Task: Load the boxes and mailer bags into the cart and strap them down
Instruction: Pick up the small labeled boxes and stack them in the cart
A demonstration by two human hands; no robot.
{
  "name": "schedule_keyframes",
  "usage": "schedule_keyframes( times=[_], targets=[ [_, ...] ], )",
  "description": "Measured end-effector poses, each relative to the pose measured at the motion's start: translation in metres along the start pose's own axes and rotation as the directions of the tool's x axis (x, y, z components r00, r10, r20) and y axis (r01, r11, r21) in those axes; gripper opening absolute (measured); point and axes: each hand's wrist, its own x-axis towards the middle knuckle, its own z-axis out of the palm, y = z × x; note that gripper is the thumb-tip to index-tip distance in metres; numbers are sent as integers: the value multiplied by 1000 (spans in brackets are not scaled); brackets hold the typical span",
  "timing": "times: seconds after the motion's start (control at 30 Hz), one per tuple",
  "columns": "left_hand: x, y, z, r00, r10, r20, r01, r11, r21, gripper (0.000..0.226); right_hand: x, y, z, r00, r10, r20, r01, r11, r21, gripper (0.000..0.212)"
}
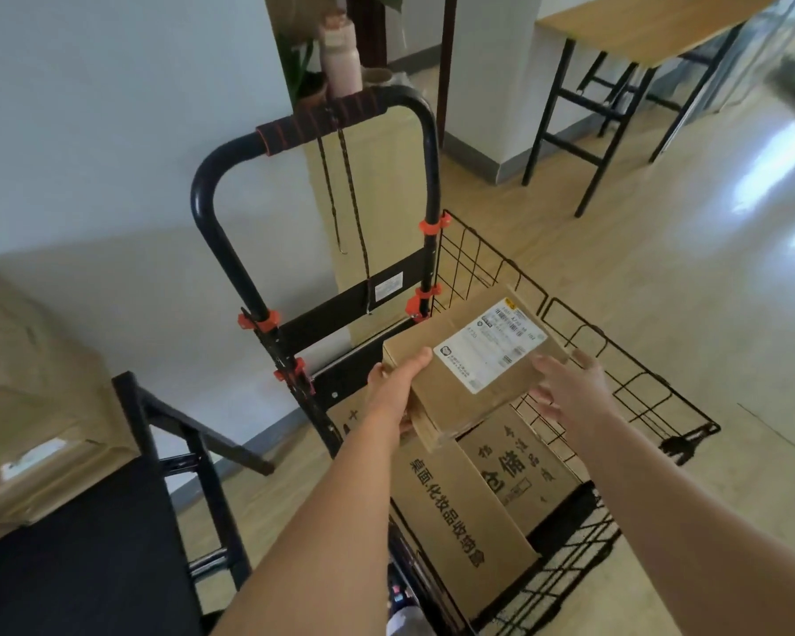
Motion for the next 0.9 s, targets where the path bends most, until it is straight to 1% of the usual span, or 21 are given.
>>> schedule_keyframes(
  times=[0.07,0.1,0.2,0.23,0.27,0.3,0.33,0.43,0.5,0.57,0.63,0.7,0.77,0.8,0.9],
  targets=[
    [12,2,-1,1000,-2,-24,1,999,-39,91,12,0,10,999,-6,31,7,999,-47,49],
    [17,3,-1,999,-1,-37,-1,998,-68,91,18,0,15,999,3,43,0,998,-58,48],
    [32,2,2,996,10,-87,-23,988,-155,93,35,-4,35,994,77,71,-72,995,-63,66],
    [37,1,5,994,11,-109,-31,982,-184,91,40,-5,44,988,116,105,-107,991,-86,64],
    [42,1,7,990,5,-140,-35,977,-212,89,45,-4,54,975,156,161,-137,983,-123,55],
    [46,1,10,984,-8,-178,-37,969,-244,87,49,-2,64,953,193,232,-156,974,-167,47],
    [51,0,11,977,-26,-214,-36,960,-279,85,53,1,75,928,217,301,-159,966,-206,42],
    [69,-5,7,951,-111,-288,-19,910,-413,82,70,9,107,879,222,422,-109,955,-277,48],
    [82,-13,-1,920,-172,-352,-4,894,-448,71,85,14,124,852,227,472,-71,943,-325,49],
    [98,-24,-10,873,-215,-438,29,919,-392,61,102,22,139,813,222,538,-1,925,-380,46],
    [114,-36,-16,825,-236,-514,51,936,-347,55,118,35,154,785,197,588,100,896,-433,41],
    [127,-46,-18,796,-251,-551,71,942,-327,50,133,52,168,772,155,617,219,846,-487,42],
    [141,-59,-18,773,-276,-571,135,951,-277,50,147,68,181,766,120,632,329,771,-545,46],
    [147,-66,-18,762,-278,-585,164,956,-242,54,153,77,187,764,118,635,355,744,-565,47],
    [165,-83,-16,730,-243,-638,241,966,-93,54,169,102,199,764,169,623,351,701,-621,47]
  ],
)
